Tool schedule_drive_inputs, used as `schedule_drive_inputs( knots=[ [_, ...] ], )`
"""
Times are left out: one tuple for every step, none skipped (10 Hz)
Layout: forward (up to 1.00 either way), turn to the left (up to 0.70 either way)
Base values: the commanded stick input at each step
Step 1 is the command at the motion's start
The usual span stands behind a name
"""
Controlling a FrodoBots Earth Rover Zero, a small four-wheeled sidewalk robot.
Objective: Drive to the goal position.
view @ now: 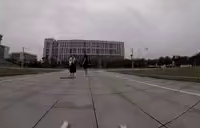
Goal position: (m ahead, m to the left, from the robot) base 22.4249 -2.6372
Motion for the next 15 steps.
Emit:
schedule_drive_inputs(
  knots=[
    [0.7,0.17],
    [0.7,0.01],
    [0.7,0.0],
    [0.7,0.0],
    [0.7,0.0],
    [0.7,0.0],
    [0.7,-0.02],
    [0.7,-0.19],
    [0.7,-0.31],
    [0.7,-0.34],
    [0.7,-0.33],
    [0.7,-0.02],
    [0.7,0.0],
    [0.7,0.0],
    [0.7,0.0]
  ],
)
